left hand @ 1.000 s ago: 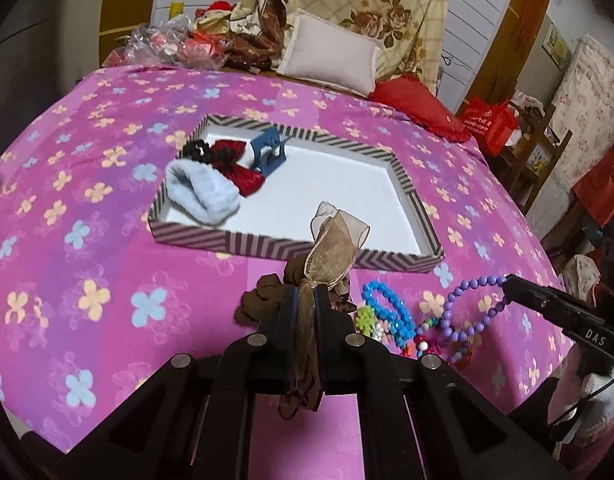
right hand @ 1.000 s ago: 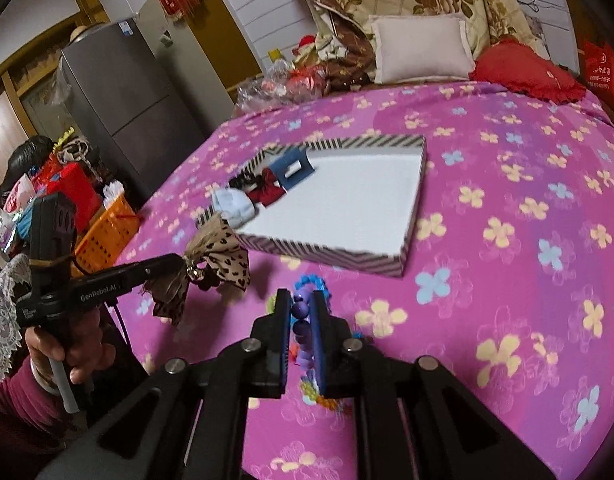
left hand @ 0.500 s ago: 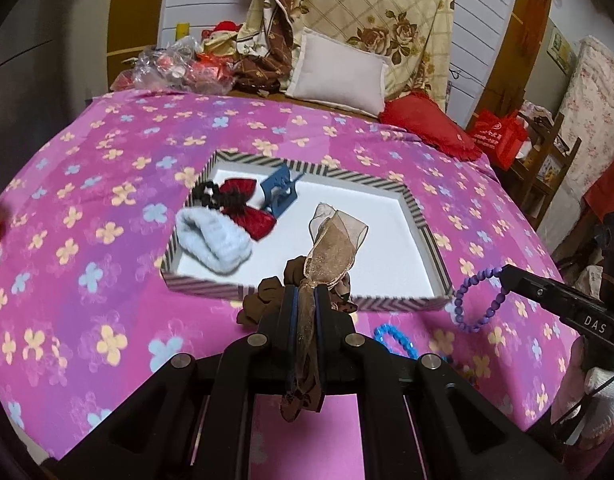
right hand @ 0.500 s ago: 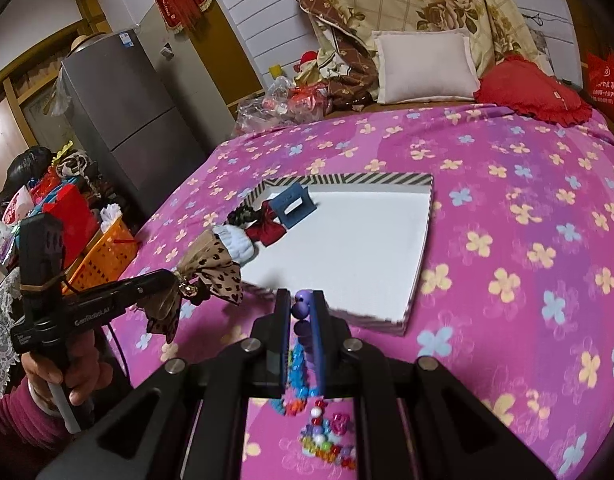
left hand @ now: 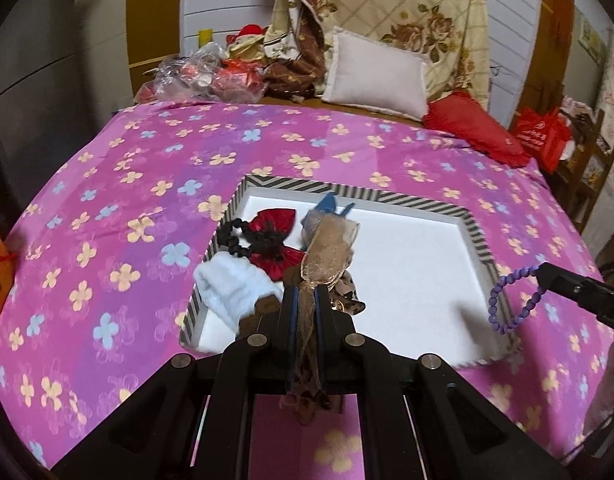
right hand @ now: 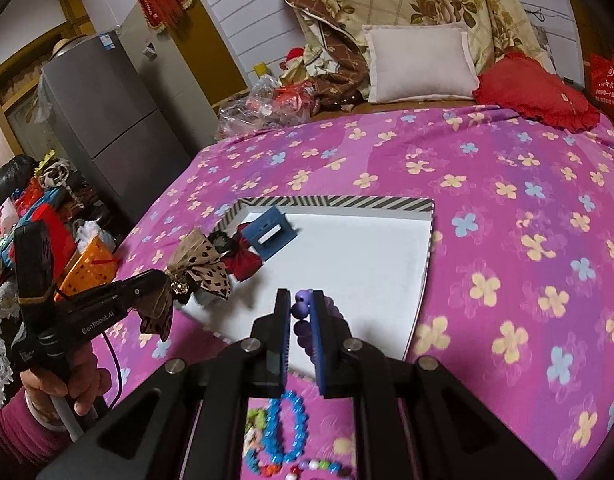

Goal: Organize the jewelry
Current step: 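Carry the brown scrunchie and purple bracelet over the striped tray with both tools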

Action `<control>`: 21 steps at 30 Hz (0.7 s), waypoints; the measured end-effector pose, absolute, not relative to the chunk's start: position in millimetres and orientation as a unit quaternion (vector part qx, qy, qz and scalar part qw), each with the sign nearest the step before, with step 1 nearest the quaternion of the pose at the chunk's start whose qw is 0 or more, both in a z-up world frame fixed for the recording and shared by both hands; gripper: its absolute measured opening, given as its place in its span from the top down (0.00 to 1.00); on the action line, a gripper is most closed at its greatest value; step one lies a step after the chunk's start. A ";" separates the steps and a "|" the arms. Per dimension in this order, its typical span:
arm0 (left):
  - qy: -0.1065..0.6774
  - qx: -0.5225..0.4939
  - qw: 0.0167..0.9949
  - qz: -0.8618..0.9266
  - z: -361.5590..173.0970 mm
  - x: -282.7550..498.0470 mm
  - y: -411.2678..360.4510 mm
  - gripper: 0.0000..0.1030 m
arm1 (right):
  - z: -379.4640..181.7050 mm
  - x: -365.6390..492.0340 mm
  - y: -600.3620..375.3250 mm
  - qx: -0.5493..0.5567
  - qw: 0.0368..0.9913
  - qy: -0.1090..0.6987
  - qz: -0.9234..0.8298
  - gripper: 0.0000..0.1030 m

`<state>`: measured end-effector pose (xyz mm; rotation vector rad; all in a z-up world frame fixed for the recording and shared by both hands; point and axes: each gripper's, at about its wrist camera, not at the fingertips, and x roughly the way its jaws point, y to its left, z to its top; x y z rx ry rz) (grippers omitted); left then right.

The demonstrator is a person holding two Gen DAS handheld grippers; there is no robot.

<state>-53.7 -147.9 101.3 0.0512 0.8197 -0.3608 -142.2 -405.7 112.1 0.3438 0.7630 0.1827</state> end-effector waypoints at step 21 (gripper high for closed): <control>0.461 0.004 0.869 -0.180 47.0 -14.1 -179.3 0.91 | 54.5 27.1 -382.7 0.172 0.875 0.446 0.076 0.91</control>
